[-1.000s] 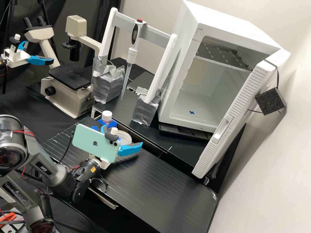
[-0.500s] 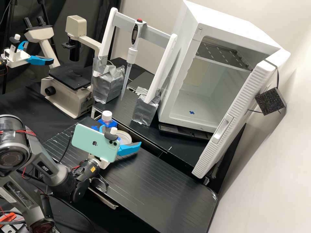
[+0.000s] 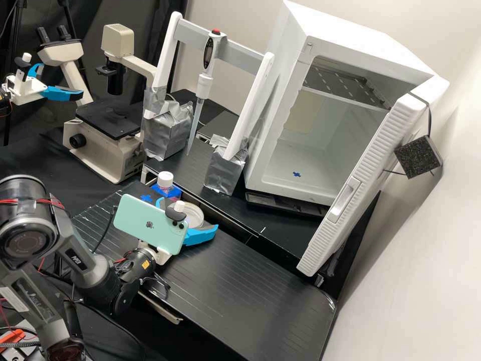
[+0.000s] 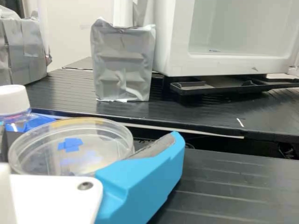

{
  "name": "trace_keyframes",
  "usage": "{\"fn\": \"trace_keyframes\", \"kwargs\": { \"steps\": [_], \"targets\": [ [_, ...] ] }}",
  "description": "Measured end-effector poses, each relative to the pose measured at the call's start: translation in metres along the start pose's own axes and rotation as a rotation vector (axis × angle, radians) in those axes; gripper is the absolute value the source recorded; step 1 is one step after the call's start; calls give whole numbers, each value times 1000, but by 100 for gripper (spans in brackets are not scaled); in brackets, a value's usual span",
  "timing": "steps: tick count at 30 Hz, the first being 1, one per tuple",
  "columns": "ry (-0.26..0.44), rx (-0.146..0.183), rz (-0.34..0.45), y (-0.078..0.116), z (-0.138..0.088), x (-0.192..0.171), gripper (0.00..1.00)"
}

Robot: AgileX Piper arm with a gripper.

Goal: Open the lid

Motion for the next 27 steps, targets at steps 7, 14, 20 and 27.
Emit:
{"fn": "trace_keyframes", "kwargs": {
  "steps": [7, 14, 20, 27],
  "targets": [
    [4, 3, -2, 1, 0, -2, 0],
    [7, 14, 6, 3, -1, -3, 0],
    [15, 11, 8, 3, -3, -3, 0],
    [16, 10, 6, 3, -3, -3, 0]
  ]
}}
